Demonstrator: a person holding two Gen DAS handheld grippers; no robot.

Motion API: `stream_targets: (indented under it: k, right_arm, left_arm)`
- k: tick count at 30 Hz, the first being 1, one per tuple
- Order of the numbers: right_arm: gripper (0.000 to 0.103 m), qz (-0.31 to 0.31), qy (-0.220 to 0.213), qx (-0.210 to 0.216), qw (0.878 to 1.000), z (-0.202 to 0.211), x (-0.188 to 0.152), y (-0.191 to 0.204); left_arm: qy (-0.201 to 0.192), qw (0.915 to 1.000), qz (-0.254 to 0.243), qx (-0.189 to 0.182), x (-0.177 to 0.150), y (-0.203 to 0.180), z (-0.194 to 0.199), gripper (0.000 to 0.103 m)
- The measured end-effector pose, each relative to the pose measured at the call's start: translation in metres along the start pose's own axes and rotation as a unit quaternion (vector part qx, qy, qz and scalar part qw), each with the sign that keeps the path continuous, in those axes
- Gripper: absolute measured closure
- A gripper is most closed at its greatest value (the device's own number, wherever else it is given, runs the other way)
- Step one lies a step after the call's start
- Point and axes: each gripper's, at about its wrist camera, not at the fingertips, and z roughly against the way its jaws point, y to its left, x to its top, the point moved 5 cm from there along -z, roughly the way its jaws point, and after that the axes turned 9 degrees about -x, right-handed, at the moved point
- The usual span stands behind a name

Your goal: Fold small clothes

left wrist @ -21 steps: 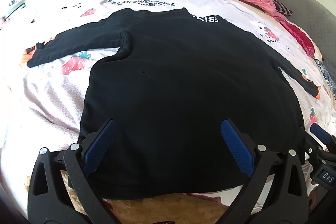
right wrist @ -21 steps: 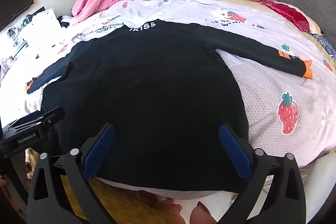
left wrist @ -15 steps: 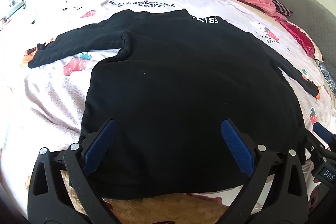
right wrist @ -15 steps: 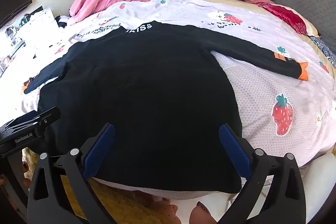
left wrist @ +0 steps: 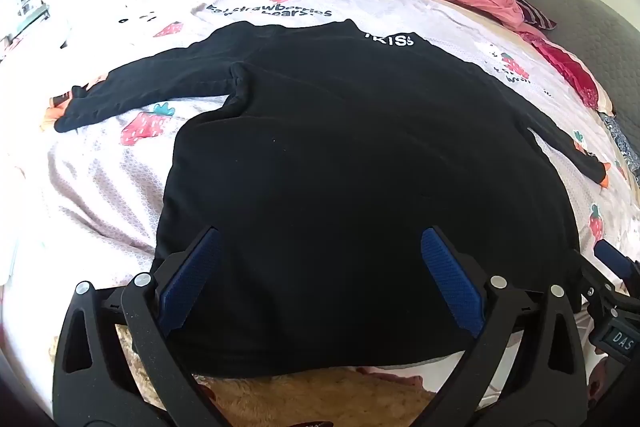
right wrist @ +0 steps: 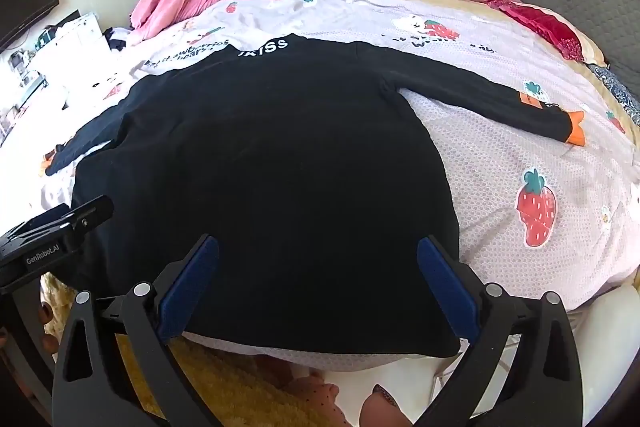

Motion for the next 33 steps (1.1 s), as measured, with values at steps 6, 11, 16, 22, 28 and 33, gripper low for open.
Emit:
stream_targets:
  k: [6,11,16,22,28,33]
  right_arm:
    - [0.004,-0.001,0.003,0.001,1.0,-0.0011,-0.0029,-0.0022]
    - [0.004,0.001,0.003,0.005,1.0,-0.0002,-0.0035,-0.0007]
    - [0.004,0.001,0.003,0.007,1.0,0.0002,-0.0044,0.0001]
    - [0.004,-0.001,0.004,0.008,1.0,0.0003,-0.0055,0.0008]
    - [0.004,-0.002,0.006,0.01,1.0,0.0,-0.0053,-0.0004]
    - [0.004,-0.002,0.005,0.009,1.0,0.0007,-0.005,-0.0002]
  left_arm:
    - [-0.003,1.0,-0.003,0.002,-0.003,-0.0031,-0.0012,0.009]
    - [-0.004,1.0,-0.003,0.003,-0.0024,-0.0032,-0.0014,0.009]
    - [-0.004,1.0,-0.004,0.004,-0.0021,-0.0035,-0.0011,0.009]
    - [-0.003,1.0,-0.006,0.005,-0.0029,-0.0051,-0.0021,0.009]
    - [-0.005,1.0,-0.008,0.004,-0.003,-0.0061,-0.0007,0.009]
    - [-0.004,0.9999,-0.008,0.004,-0.0022,-0.0057,-0.0009,0.009]
